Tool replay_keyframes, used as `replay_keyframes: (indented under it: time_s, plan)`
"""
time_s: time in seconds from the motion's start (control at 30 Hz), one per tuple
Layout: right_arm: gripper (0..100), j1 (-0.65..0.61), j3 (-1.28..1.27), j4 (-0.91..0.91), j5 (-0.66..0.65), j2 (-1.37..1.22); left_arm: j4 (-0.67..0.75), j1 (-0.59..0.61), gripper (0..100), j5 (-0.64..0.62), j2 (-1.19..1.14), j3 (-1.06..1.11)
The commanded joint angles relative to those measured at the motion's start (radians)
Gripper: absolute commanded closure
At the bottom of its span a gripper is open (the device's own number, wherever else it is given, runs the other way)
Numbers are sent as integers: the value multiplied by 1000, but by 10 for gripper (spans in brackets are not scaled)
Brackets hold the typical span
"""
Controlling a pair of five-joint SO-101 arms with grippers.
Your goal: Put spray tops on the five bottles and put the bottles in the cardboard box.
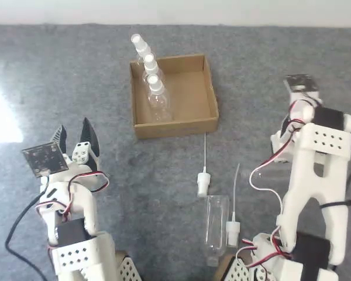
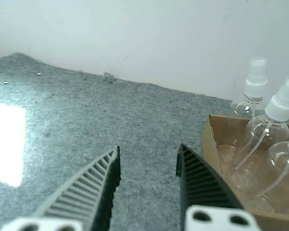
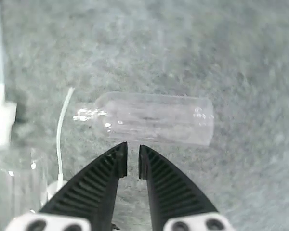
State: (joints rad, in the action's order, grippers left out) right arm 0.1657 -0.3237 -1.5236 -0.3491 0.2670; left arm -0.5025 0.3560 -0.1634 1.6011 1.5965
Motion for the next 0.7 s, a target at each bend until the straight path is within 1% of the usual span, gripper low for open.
replay_keyframes:
  time_s: [0.0,0.23,0.37,0.43,0.6,0.67]
  plan:
    - [992,-47,51,-5,-89,44,28,6,819,12,-6,-13]
    - [992,-87,49,-15,-253,44,28,6,819,12,-6,-13]
    - [986,-88,49,-18,-376,44,28,6,819,12,-6,-13]
    - [939,-85,46,-18,-437,44,28,6,819,12,-6,-13]
    - [753,-87,-20,-7,-566,44,28,6,819,12,-6,-13]
    - [713,-87,-43,-7,-617,44,28,6,819,14,-6,-13]
